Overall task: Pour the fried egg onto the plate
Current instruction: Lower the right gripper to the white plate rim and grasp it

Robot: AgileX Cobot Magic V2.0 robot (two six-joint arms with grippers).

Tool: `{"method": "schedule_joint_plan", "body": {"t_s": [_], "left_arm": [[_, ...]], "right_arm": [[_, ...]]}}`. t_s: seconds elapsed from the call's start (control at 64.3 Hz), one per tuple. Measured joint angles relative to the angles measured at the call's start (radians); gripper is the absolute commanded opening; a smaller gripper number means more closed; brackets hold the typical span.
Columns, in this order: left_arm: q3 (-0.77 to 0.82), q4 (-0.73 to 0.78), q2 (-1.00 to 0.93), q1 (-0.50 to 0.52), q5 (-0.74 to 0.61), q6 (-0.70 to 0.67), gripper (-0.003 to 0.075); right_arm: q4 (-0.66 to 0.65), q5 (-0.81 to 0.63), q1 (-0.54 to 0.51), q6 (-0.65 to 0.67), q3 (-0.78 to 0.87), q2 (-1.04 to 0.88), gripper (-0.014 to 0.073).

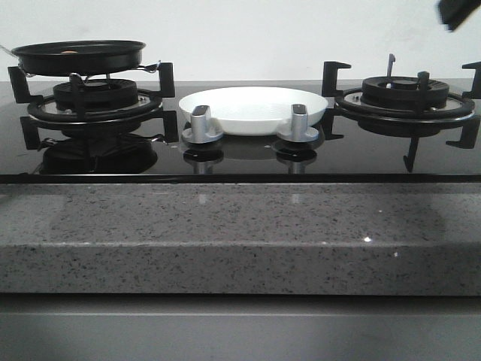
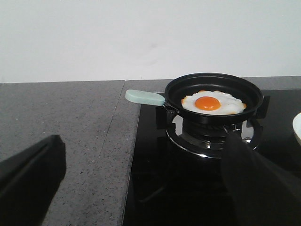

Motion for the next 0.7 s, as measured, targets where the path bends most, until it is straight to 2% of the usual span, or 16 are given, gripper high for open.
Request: {"method": "schedule_joint_plan", "body": {"t_s": [0.156,0.28,0.498,0.7], "left_arm": [[0.000,0.000,0.000,0.000,0.000,0.000,0.0662],[0.000,0.000,0.000,0.000,0.000,0.000,0.0662],[0.000,0.000,0.000,0.000,0.000,0.000,0.0662],[0.000,0.000,0.000,0.000,0.000,0.000,0.0662]], "right_arm": [[0.002,0.018,0.058,0.000,-0.113,0.130,0.0516],[0.006,0.035,0.092,0.000,-0.195,0.222,0.0462],[0.027,0.160,0.105,0.000,-0.377,0.390,0.0451],[0.035,0.348,0.105,-0.022,-0.607,0.567,0.0450]]}}
